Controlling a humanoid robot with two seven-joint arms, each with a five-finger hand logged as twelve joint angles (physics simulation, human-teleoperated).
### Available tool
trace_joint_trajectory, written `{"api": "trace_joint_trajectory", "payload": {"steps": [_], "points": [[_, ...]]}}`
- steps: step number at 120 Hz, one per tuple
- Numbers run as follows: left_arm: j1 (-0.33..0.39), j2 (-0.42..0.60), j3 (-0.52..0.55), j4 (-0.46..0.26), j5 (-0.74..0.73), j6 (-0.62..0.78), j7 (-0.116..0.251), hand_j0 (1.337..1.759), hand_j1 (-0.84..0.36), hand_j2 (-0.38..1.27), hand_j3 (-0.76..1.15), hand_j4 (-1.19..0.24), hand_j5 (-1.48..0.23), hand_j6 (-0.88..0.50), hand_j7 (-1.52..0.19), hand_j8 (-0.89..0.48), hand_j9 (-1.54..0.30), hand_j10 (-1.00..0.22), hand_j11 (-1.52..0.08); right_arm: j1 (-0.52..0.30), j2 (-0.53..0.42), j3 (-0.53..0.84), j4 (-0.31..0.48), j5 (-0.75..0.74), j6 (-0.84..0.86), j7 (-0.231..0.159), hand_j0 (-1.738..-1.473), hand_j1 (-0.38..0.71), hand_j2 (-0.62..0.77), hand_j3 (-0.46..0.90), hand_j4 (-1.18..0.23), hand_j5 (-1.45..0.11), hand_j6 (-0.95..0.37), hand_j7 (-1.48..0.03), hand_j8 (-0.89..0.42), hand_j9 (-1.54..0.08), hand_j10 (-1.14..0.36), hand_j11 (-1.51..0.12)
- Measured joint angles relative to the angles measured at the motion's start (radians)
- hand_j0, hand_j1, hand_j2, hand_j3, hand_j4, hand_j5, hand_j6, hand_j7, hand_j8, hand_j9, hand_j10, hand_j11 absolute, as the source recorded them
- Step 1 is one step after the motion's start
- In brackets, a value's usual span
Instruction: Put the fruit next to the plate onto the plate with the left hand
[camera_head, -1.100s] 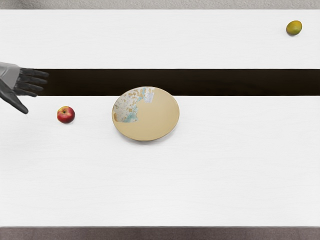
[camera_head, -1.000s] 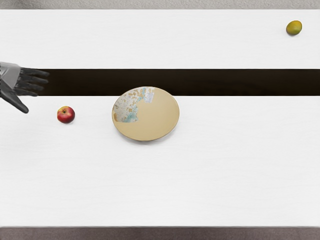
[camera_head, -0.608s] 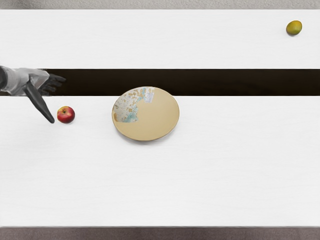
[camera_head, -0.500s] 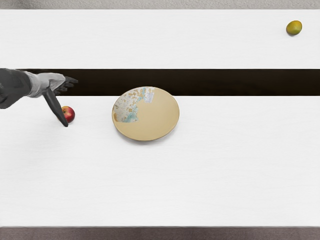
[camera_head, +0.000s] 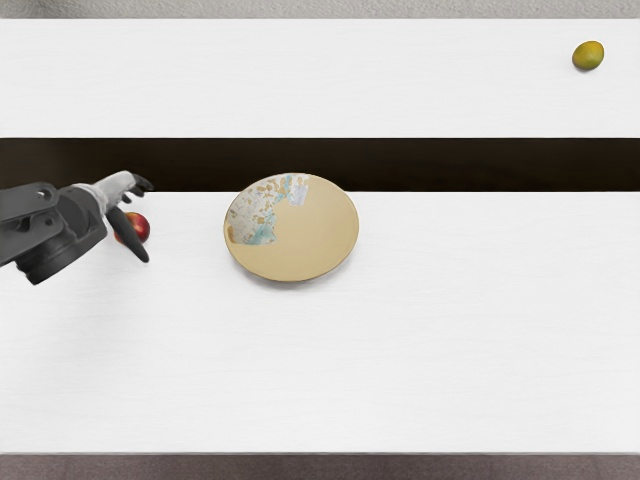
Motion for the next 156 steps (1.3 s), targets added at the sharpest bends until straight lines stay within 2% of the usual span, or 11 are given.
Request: {"api": "trace_joint_trajectory", "payload": {"steps": [33, 66, 73, 76, 96, 117, 156], "points": [[0.001, 0.000, 0.005, 0.001, 0.002, 0.075, 0.000, 1.658, -0.06, 0.07, 0.00, -0.34, -0.44, -0.34, -0.44, -0.34, -0.44, -0.34, -0.44, 0.000, 0.000, 0.000, 0.000, 0.000, 0.000, 0.000, -1.658, -0.33, 0.00, 0.00, -0.02, -0.02, -0.02, -0.02, -0.02, -0.02, -0.02, -0.02], [-0.001, -0.016, 0.042, 0.000, 0.002, 0.093, 0.000, 1.658, -0.09, 0.08, 0.00, -0.37, -0.48, -0.37, -0.48, -0.37, -0.48, -0.37, -0.48, 0.000, 0.000, 0.000, 0.000, 0.000, 0.000, 0.000, -1.658, -0.33, 0.00, 0.00, -0.02, -0.02, -0.02, -0.02, -0.02, -0.02, -0.02, -0.02], [0.004, -0.017, 0.047, 0.000, 0.008, 0.132, 0.000, 1.658, -0.10, 0.08, 0.00, -0.37, -0.48, -0.38, -0.48, -0.38, -0.48, -0.37, -0.48, 0.000, 0.000, 0.000, 0.000, 0.000, 0.000, 0.000, -1.658, -0.33, 0.00, 0.00, -0.02, -0.02, -0.02, -0.02, -0.02, -0.02, -0.02, -0.02], [0.022, -0.017, 0.048, 0.000, 0.012, 0.158, 0.000, 1.657, -0.09, 0.00, 0.00, -0.37, -0.49, -0.37, -0.49, -0.37, -0.49, -0.37, -0.49, 0.000, 0.000, 0.000, 0.000, 0.000, 0.000, 0.000, -1.658, -0.33, 0.00, 0.00, -0.02, -0.02, -0.02, -0.02, -0.02, -0.02, -0.02, -0.02], [0.028, -0.017, 0.051, 0.000, 0.022, 0.240, 0.000, 1.657, -0.11, 0.05, 0.00, -0.39, -0.51, -0.39, -0.51, -0.39, -0.51, -0.39, -0.51, 0.000, 0.000, 0.000, 0.000, 0.000, 0.000, 0.000, -1.658, -0.33, 0.00, 0.00, -0.02, -0.02, -0.02, -0.02, -0.02, -0.02, -0.02, -0.02], [0.027, -0.017, 0.052, 0.000, 0.023, 0.253, 0.000, 1.658, -0.17, 0.08, 0.00, -0.44, -0.57, -0.44, -0.57, -0.44, -0.57, -0.44, -0.57, 0.000, 0.000, 0.000, 0.000, 0.000, 0.000, 0.000, -1.658, -0.33, 0.00, 0.00, -0.02, -0.02, -0.02, -0.02, -0.02, -0.02, -0.02, -0.02], [0.030, -0.017, 0.053, 0.002, 0.021, 0.256, 0.000, 1.658, -0.24, 0.10, 0.00, -0.50, -0.63, -0.50, -0.63, -0.45, -0.64, -0.50, -0.64, 0.000, 0.000, 0.000, 0.000, 0.000, 0.000, 0.000, -1.658, -0.33, 0.00, 0.00, -0.02, -0.02, -0.02, -0.02, -0.02, -0.02, -0.02, -0.02]]}}
